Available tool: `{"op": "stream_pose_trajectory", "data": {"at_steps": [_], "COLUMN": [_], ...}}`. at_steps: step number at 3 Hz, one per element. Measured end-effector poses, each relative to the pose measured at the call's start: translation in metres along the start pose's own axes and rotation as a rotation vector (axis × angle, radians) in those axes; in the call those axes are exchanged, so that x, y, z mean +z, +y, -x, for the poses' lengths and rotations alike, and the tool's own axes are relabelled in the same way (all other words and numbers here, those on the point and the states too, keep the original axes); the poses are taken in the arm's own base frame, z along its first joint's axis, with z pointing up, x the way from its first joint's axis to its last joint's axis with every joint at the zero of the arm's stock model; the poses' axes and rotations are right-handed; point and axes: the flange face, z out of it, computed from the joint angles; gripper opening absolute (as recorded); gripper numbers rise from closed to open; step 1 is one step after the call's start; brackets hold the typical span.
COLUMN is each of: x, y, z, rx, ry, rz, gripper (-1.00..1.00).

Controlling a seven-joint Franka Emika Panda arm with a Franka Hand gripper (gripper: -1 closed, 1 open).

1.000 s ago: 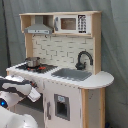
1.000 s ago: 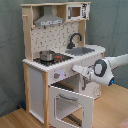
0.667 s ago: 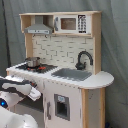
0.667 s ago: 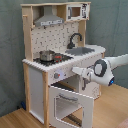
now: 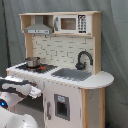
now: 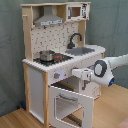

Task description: Play with the kitchen

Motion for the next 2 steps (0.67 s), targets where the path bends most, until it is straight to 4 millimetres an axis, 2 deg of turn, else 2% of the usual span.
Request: {"op": "stream_pose_trajectory", "data": {"at_steps": [2], "x": [0.0], "y": [-0.0018], "z": [-0.0009], "rx": [-0.221], "ry": [-0.01], "rz": [0.014], "gripper": [-1.0]}}
